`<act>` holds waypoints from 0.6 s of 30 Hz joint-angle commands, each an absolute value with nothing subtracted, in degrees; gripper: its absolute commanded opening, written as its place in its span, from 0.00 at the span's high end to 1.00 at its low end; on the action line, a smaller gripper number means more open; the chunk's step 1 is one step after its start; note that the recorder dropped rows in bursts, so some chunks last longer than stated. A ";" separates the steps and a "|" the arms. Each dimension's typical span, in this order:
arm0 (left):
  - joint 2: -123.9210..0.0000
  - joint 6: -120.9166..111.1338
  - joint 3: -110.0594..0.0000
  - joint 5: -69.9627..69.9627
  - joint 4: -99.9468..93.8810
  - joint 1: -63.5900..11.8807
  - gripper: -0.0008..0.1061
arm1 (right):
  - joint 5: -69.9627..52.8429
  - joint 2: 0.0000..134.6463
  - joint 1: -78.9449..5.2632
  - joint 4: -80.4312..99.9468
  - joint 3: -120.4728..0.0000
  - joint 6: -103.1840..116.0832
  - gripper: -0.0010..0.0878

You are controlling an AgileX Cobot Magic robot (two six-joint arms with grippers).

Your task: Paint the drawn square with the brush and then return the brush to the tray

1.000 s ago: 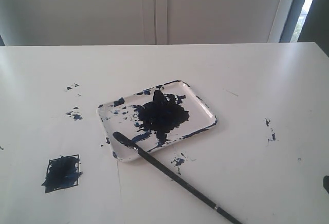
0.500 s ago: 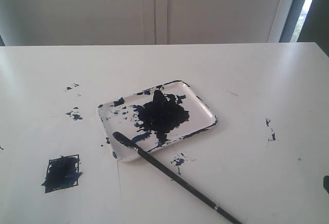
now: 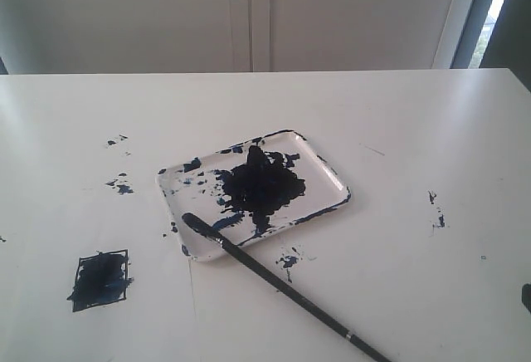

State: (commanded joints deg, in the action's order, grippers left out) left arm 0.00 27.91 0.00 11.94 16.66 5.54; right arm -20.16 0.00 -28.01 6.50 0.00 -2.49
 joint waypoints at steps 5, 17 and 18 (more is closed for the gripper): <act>0.00 29.23 0.00 7.45 20.58 5.54 0.99 | -20.16 0.00 -28.01 6.50 0.00 -2.49 0.98; 0.00 -0.46 0.00 13.28 10.76 5.54 0.99 | -20.16 0.00 -28.01 6.50 0.00 -2.49 0.98; 0.00 -0.46 0.00 13.28 10.76 5.54 0.99 | -20.16 0.00 -28.01 6.50 0.00 -2.49 0.98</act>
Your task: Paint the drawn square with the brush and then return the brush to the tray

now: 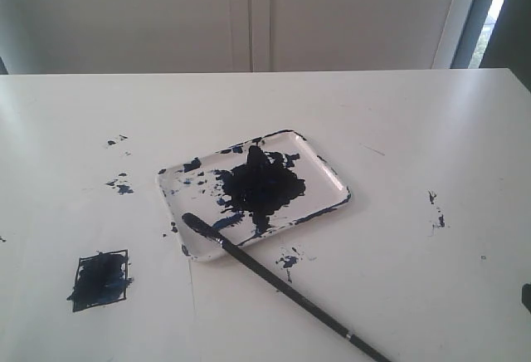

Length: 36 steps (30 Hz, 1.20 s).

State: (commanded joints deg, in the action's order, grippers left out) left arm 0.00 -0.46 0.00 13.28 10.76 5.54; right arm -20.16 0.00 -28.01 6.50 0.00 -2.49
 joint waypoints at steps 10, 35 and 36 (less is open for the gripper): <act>0.00 0.00 0.00 14.64 10.76 5.54 0.99 | -20.16 0.00 -28.01 6.50 0.00 -2.49 0.98; 0.00 0.00 0.00 14.64 10.76 5.54 0.99 | -20.16 0.00 -27.15 6.39 0.00 -2.50 0.98; 0.00 0.00 0.00 14.64 10.76 5.54 0.99 | -20.16 0.00 -25.91 6.26 0.00 -2.50 0.98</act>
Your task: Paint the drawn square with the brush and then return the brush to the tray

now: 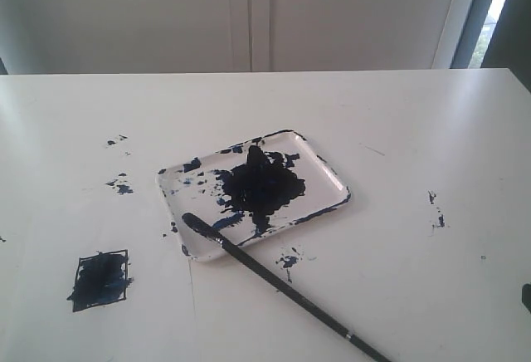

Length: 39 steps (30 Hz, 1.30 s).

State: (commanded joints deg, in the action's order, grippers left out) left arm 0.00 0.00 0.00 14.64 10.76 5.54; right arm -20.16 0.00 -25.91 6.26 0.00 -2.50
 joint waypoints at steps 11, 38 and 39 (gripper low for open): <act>0.00 0.00 0.00 14.64 10.76 5.54 0.99 | -20.16 0.00 -12.62 6.25 0.00 -2.50 0.98; 0.00 0.00 0.00 14.67 10.67 9.94 0.99 | -20.16 0.00 -4.40 6.09 0.00 -2.85 0.98; 0.00 0.00 0.00 14.67 10.67 9.94 0.99 | -20.16 0.00 -4.40 6.09 0.00 -2.85 0.98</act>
